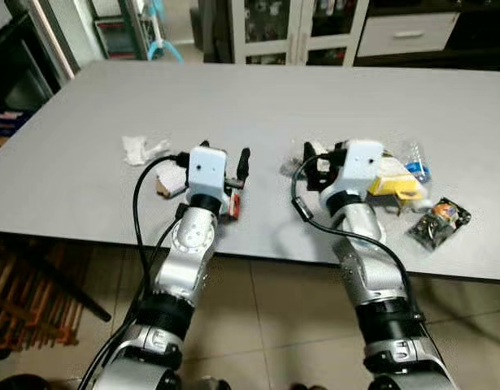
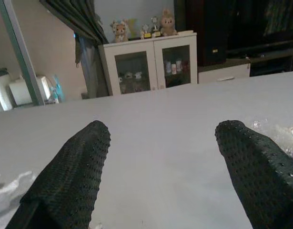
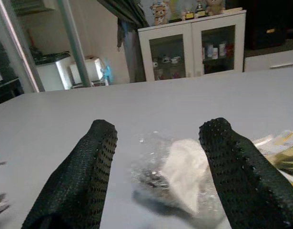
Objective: Picking trash to rubbish bin
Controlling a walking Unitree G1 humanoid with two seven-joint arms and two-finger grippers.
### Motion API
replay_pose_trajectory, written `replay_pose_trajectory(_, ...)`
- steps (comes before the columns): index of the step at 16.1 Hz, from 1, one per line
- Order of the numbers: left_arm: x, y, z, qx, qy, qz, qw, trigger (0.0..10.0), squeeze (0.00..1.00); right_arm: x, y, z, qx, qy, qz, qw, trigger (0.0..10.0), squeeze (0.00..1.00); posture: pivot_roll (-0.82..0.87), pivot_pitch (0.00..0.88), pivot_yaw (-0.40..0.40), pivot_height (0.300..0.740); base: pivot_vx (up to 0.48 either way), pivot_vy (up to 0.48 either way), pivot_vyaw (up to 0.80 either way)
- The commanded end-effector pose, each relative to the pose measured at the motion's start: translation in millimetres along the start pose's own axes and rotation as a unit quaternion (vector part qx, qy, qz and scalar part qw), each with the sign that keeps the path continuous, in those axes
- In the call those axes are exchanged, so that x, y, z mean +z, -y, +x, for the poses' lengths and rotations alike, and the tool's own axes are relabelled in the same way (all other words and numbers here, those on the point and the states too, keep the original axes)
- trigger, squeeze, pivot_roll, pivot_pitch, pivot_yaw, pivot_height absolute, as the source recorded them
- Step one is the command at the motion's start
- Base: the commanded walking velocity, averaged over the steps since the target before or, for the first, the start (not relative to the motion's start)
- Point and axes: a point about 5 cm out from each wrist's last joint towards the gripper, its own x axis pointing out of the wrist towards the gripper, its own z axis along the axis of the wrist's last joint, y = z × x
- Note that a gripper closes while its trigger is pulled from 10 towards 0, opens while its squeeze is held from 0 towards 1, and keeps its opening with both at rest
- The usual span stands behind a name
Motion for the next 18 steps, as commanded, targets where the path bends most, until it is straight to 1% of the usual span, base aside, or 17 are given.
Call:
replay_pose_trajectory(1,0.7,0.1,1.4,0.001,0.001,0.003,1.0,10.0,0.0,1.2,-1.5,1.0,0.005,0.003,-0.001,1.0,10.0,0.0,-0.04,0.084,0.054,0.74,0.0,0.0,0.0)
replay_pose_trajectory(18,1.3,2.1,1.8,-0.001,0.003,0.001,1.0,10.0,0.0,0.7,-3.0,0.9,0.009,0.004,-0.005,1.0,10.0,0.0,-0.05,0.064,0.053,0.74,0.0,0.0,0.0)
